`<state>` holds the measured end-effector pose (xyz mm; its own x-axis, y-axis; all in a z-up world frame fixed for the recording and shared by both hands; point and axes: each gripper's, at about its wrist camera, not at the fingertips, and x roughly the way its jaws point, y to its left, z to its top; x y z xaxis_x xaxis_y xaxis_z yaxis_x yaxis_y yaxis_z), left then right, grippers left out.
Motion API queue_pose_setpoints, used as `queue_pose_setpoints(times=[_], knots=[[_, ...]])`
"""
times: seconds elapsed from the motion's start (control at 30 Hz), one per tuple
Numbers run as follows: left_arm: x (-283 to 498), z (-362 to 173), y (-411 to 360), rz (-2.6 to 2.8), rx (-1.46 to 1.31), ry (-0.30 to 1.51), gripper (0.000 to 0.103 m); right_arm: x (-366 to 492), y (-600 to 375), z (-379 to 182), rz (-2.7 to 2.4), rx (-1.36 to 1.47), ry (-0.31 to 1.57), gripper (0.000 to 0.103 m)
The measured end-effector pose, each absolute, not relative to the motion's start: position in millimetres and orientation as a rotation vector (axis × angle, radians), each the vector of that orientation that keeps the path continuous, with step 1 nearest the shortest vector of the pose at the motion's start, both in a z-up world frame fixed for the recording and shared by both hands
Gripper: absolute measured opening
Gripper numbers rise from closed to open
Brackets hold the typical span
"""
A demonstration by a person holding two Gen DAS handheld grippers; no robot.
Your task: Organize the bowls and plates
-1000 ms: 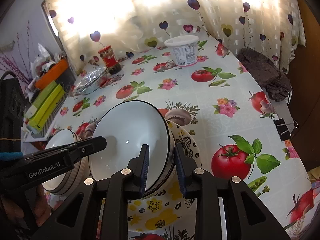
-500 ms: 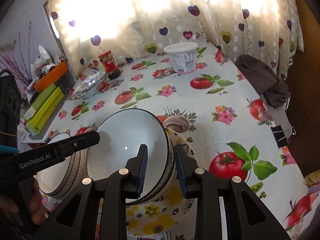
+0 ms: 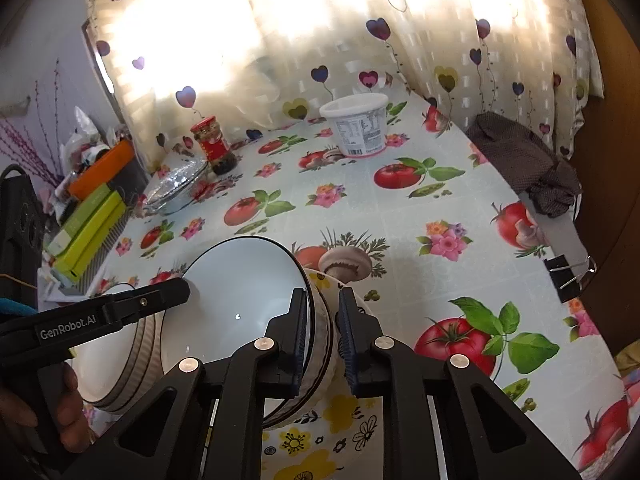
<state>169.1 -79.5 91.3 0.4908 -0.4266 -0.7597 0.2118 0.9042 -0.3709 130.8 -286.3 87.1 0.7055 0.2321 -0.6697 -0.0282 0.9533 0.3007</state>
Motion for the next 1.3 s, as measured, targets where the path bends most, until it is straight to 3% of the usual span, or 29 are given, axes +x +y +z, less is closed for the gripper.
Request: queue_pose_setpoints(times=[0.6,0.67,0.83,0.93,1.3], knots=[[172.2,85.7,-84.0,-0.397,-0.237,1.006,0.02,137.4,-289.2,83.0,0.182,0.308,0.802,0.014],[167.9,88.6,-83.5,-0.393,-0.218,0.988,0.02,133.5,-292.1,87.4,0.176,0.305,0.78,0.017],[154.5,96.3,-75.4,-0.384,-0.2,0.933,0.023,117.5,-301.0,100.8,0.155,0.28,0.73,0.038],[144.4,99.3,-68.4,-0.368,-0.181,0.891,0.029,107.3,-310.5,101.9,0.126,0.289,0.716,0.042],[123.4,94.6,-37.4,-0.316,-0.273,0.866,0.029,87.3,-325.1,58.1,0.07,0.317,0.825,0.043]])
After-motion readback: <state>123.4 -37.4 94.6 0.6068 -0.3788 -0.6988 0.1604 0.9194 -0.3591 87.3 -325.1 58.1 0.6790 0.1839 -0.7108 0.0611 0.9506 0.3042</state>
